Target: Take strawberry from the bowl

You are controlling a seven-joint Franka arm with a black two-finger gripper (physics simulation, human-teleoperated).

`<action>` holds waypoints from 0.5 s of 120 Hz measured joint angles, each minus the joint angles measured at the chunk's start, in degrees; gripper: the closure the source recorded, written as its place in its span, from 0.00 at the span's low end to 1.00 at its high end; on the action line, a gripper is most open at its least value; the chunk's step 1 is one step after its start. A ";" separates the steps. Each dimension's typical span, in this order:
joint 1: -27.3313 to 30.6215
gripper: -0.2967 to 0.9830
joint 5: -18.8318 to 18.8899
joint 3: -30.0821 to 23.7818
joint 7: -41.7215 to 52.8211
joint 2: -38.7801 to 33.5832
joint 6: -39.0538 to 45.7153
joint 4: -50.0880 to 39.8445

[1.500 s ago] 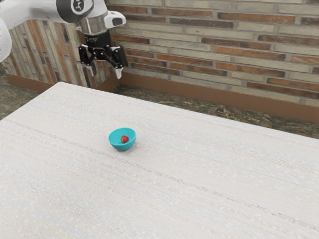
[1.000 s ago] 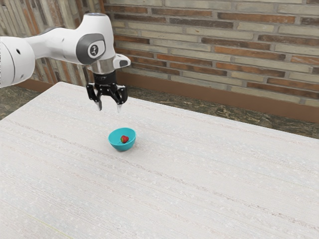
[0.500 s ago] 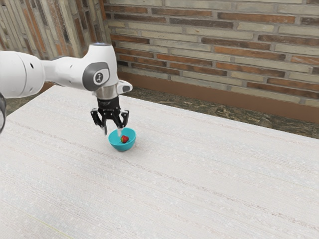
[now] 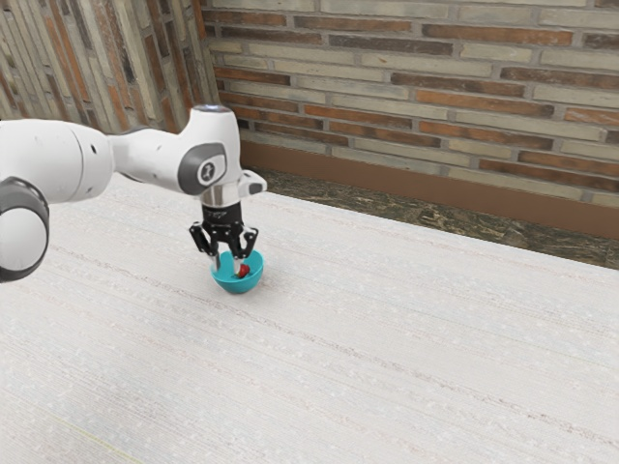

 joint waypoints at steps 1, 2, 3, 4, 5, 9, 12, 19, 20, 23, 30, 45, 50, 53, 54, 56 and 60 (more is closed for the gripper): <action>-0.01 0.61 0.06 -0.04 0.02 0.16 0.02 0.21; -0.02 0.61 0.11 -0.07 0.04 0.31 0.04 0.41; -0.03 0.61 0.16 -0.10 0.06 0.46 0.06 0.60; -0.04 0.61 0.21 -0.12 0.08 0.59 0.08 0.76; -0.06 0.61 0.25 -0.14 0.10 0.73 0.10 0.94; -0.11 0.61 0.41 -0.20 0.19 1.30 0.16 1.55; -0.13 0.62 0.49 -0.23 0.25 1.79 0.21 2.06; -0.16 0.62 0.67 -0.22 0.38 2.90 0.29 3.39; -0.16 0.62 0.69 -0.21 0.40 3.03 0.30 3.54; -0.16 0.62 0.75 -0.20 0.45 3.40 0.33 3.90; -0.17 0.62 0.84 -0.18 0.57 4.04 0.54 4.36; -0.17 0.62 1.22 -0.18 0.79 5.08 0.94 5.07; -0.17 0.62 1.38 -0.18 0.85 5.35 1.02 5.50; -0.17 0.62 1.45 -0.18 0.89 5.55 1.07 5.74; -0.17 0.62 1.47 -0.18 0.90 5.61 1.08 5.79; -0.17 0.62 1.51 -0.18 0.92 5.70 1.11 5.89; -0.17 0.62 1.58 -0.18 0.97 5.96 1.19 6.00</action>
